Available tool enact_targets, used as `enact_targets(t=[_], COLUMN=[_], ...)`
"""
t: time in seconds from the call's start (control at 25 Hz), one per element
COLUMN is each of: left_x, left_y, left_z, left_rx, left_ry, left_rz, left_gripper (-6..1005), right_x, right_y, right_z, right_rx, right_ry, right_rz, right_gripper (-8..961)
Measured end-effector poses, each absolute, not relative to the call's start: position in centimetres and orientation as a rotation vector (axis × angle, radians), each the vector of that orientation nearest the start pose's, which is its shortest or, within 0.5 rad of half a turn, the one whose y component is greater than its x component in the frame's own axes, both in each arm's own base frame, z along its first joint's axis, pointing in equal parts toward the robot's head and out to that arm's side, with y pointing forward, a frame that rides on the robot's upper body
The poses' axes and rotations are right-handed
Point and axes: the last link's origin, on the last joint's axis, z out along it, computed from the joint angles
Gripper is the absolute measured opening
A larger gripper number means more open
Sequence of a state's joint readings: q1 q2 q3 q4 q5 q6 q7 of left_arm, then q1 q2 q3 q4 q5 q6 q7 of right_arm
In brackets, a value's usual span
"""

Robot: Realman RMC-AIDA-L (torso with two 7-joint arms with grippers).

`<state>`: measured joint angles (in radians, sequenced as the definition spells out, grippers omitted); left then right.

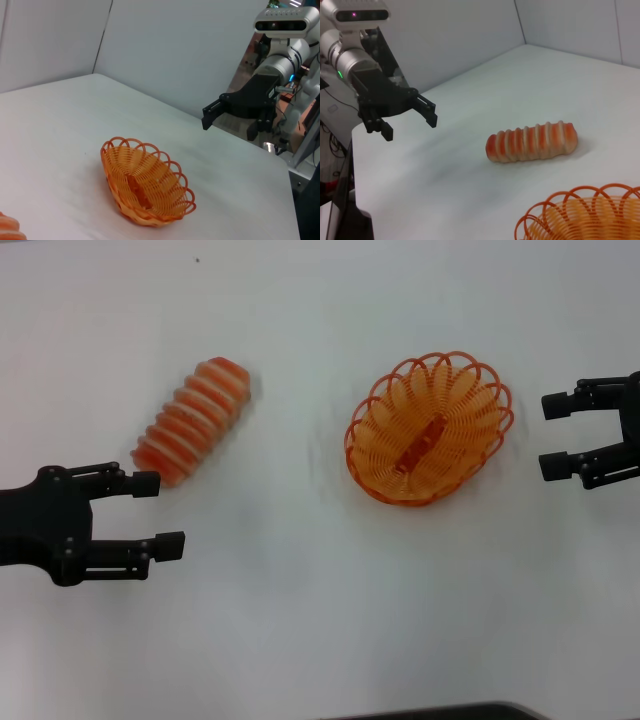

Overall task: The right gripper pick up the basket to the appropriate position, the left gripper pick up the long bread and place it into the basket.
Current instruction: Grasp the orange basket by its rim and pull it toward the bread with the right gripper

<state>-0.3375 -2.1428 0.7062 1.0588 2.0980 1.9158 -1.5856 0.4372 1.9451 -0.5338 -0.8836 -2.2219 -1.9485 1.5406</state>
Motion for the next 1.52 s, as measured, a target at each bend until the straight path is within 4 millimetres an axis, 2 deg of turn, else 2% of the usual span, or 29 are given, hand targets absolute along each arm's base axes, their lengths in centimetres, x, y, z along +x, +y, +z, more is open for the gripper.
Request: enact_targets(t=[0.6, 0.8, 0.96, 1.12, 1.24, 1.36, 1.52], left_x=[-26.2, -26.3, -26.1, -26.0, -26.0, -26.0, -26.0], left_y=[26.3, 26.5, 26.7, 26.8, 26.8, 26.8, 26.8], left_z=[3.2, 3.2, 3.1, 3.1, 3.1, 3.1, 3.1], left_rx=[-2.909, -2.899, -2.904, -2.905, -2.904, -2.903, -2.9], left_ry=[-0.708, -0.709, -0.699, -0.695, -0.693, -0.695, -0.699], left_rz=[-0.625, -0.618, -0.617, -0.616, -0.615, -0.617, -0.617], left_gripper=[845, 845, 845, 845, 845, 845, 844], right_x=[30.5, 30.3, 27.8, 25.0, 23.4, 22.6, 22.4], right_y=[28.3, 30.8, 33.5, 36.2, 37.9, 38.9, 39.9], right_z=[9.3, 11.0, 12.6, 13.7, 13.5, 12.3, 10.1], right_rx=[-2.841, -2.647, -2.584, -2.538, -2.514, -2.505, -2.5], right_ry=[0.779, 0.892, 0.967, 1.051, 1.08, 1.079, 1.084], right_rz=[0.444, 0.493, 0.484, 0.302, 0.096, -0.113, -0.242], right_gripper=[941, 940, 940, 941, 936, 919, 898])
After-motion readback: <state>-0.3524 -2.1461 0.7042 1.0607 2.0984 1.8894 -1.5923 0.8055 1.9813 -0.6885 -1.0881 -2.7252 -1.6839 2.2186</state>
